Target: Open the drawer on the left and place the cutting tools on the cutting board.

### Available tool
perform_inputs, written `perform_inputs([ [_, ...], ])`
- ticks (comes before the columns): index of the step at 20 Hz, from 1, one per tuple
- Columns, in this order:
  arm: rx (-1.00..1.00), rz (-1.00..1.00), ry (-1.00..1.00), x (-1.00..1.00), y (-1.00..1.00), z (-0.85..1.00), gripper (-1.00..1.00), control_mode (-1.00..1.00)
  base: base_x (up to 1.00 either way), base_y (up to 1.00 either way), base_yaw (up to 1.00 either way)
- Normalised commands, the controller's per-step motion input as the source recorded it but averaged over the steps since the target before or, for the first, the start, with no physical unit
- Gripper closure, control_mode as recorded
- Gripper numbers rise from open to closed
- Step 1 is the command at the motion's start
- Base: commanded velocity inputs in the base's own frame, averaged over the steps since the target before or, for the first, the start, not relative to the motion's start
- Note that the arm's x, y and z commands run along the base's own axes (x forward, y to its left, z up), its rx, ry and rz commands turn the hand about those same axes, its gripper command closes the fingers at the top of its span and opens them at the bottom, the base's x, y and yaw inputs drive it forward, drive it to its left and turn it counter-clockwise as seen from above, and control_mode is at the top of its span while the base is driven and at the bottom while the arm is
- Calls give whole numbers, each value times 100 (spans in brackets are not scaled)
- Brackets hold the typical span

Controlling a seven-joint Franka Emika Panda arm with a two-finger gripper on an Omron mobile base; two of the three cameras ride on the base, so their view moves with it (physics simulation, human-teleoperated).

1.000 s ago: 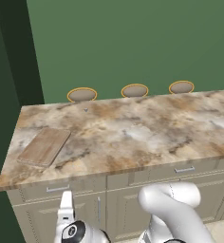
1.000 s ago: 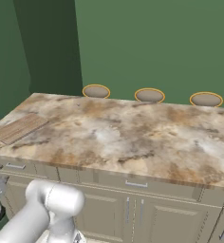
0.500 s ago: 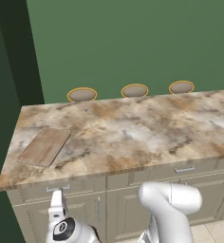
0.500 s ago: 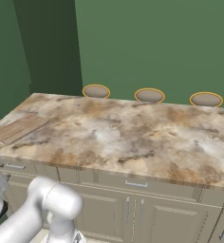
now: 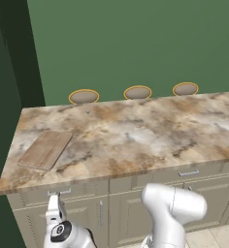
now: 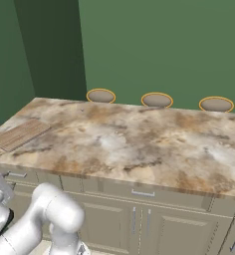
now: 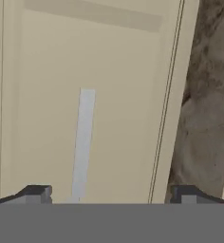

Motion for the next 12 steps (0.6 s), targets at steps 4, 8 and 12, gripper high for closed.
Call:
perform_inputs([
  [4,2,0,0,43,0,-38,-100,-100,0,0,0],
  [8,5,0,0,47,1,-33,-100,-100,0,0,0],
  [12,1,0,0,44,10,-33,-100,-100,0,0,0],
])
